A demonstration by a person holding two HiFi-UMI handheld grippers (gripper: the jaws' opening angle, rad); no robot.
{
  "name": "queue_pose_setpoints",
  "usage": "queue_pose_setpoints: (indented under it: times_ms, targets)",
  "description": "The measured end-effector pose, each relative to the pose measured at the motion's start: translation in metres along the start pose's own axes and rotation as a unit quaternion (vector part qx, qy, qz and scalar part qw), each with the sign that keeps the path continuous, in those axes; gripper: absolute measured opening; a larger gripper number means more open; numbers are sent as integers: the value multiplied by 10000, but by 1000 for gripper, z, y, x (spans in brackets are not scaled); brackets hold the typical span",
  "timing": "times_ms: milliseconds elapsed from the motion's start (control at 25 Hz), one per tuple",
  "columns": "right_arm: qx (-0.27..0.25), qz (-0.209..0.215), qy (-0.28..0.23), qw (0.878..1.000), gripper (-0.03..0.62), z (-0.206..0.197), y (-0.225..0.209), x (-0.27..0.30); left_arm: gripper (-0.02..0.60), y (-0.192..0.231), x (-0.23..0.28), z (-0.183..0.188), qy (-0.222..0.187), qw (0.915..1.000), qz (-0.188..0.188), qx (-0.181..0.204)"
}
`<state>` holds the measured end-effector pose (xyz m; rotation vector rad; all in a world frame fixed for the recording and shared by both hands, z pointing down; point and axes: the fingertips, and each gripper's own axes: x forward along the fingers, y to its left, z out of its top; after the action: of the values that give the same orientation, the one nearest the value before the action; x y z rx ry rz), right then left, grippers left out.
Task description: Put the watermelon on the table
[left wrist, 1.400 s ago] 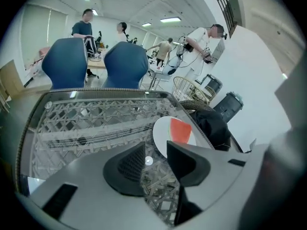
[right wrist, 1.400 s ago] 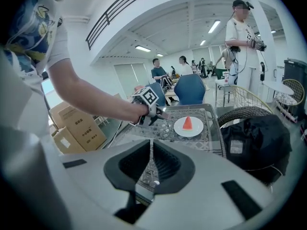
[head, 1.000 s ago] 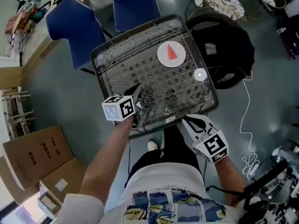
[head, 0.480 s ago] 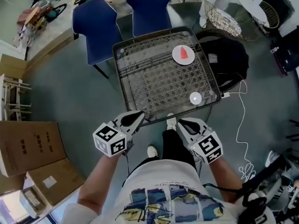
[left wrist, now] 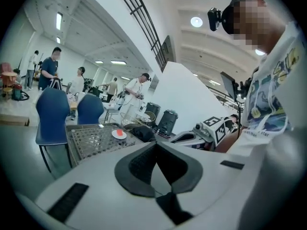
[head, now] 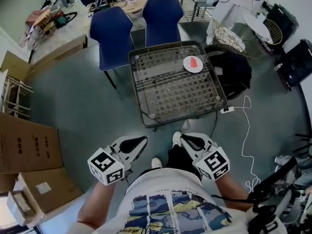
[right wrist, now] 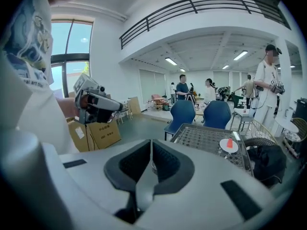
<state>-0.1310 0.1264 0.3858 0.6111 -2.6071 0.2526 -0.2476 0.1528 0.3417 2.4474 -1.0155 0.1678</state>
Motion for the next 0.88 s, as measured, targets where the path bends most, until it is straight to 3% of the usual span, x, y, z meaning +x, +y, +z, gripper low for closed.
queue_pose_setpoints:
  times_ms: [200,440,880]
  targets:
    - [-279,148,-68,9995,21,16,34,-8,8,-32,-31,1,-120,9998,96,130]
    - [-484,215,-197,9984,21,30,62,-21,9,-58,-38,-1,-211,9995,-155,176]
    - [-560,116,-336,9978,20,30,72,-37,9,-76,-30,-1,-231,9988,-337,285]
